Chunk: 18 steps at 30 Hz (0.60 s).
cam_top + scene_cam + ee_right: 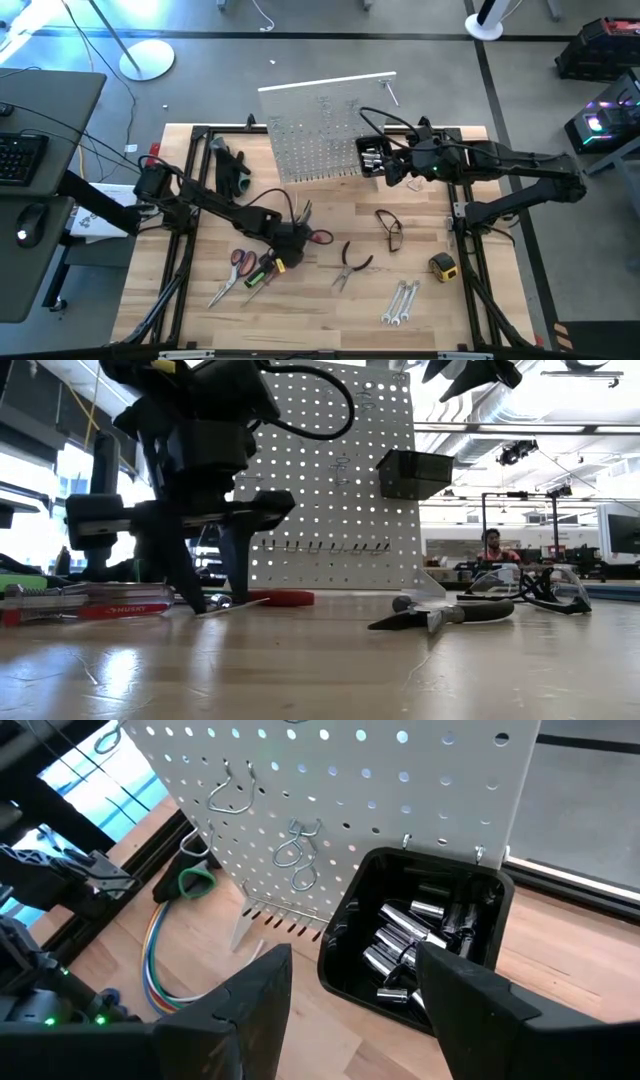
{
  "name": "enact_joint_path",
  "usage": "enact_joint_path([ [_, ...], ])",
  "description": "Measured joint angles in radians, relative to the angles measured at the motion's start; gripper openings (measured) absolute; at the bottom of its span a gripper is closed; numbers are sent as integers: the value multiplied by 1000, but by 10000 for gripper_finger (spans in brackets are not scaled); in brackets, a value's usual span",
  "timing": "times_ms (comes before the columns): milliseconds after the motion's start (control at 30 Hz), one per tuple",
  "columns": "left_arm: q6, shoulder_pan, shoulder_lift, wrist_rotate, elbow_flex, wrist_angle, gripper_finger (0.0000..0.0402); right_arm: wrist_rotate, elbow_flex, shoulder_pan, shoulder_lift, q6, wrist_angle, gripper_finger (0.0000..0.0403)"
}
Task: Hang tools onto peg board
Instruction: Put the socket into the black bin on the peg board
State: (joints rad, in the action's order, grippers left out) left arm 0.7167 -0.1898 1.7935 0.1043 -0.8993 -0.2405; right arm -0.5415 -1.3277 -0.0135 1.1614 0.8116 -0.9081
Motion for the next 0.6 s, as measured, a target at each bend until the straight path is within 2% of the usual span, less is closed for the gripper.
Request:
enact_joint_path([
  [100, -54, -1, -21, -9, 2, 2, 117, 0, 0, 0, 0, 0, 0, 208],
  [400, -83, 1, -30, -27, 3, 13, 44, 0, 0, 0, 0, 0, -1, 208],
  [500, -111, 1, -41, -49, -5, -12, 37, 0, 0, 0, 0, 0, -1, 208],
  [600, -112, 1, -50, -61, -16, -40, 48, 0, 0, 0, 0, -2, -1, 208],
])
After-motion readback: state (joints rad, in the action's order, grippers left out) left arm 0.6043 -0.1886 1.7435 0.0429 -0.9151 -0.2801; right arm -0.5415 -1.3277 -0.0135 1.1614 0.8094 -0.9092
